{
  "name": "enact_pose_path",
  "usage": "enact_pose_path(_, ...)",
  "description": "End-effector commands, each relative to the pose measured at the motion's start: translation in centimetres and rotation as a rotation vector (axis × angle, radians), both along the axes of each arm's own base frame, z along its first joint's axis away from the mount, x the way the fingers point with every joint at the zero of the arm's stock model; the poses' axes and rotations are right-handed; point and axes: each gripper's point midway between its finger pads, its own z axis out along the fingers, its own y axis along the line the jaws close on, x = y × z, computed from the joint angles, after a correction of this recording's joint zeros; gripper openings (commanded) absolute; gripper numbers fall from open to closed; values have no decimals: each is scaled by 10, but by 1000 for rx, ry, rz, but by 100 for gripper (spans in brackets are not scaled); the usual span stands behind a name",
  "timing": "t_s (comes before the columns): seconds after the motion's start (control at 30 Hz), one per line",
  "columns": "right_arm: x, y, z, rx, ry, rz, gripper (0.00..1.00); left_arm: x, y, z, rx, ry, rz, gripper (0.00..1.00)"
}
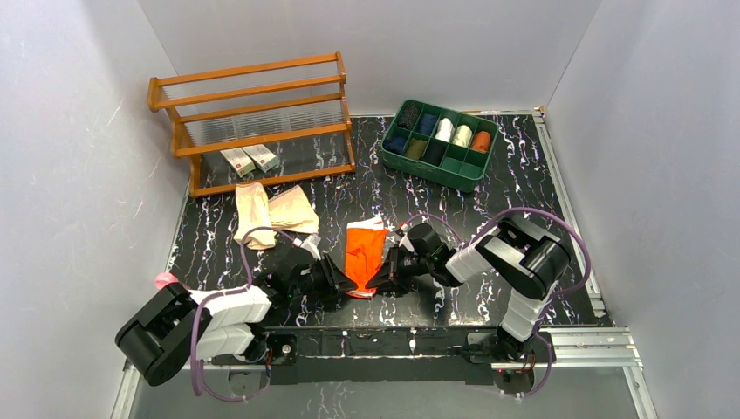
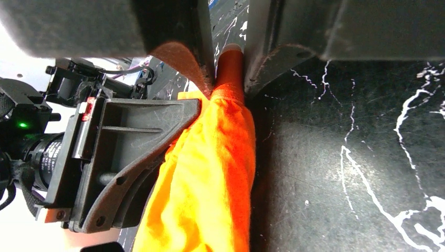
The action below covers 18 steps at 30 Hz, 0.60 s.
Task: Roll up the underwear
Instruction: Roll the underwear to the center of the board.
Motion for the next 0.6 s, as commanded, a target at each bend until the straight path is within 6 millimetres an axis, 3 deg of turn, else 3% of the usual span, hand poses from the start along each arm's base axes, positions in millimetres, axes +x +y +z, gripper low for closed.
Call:
enact_pose_path(0.0,-8,-17,-26,-108,22,6,8,-13,30,-42,170,73,40,14)
enact_pose_path(0.07,-6,-15,-19,-82,-23,22,14,-14,30,-42,174,65,28,0)
enact_pose_path(0.2,5,-11,4,-53,-188,79,56,-14,36,-43,264,59,-18,0)
enact_pose_path(0.27,14,-13,11,-88,-290,102,67,-16,38,-40,293,62,-48,0)
enact_pose_path(0.47,53,-26,31,-254,-630,202,73,-19,41,-29,296,51,-100,0)
enact_pose_path(0.57,67,-27,59,-201,-963,264,76,-21,43,-25,294,58,-126,0)
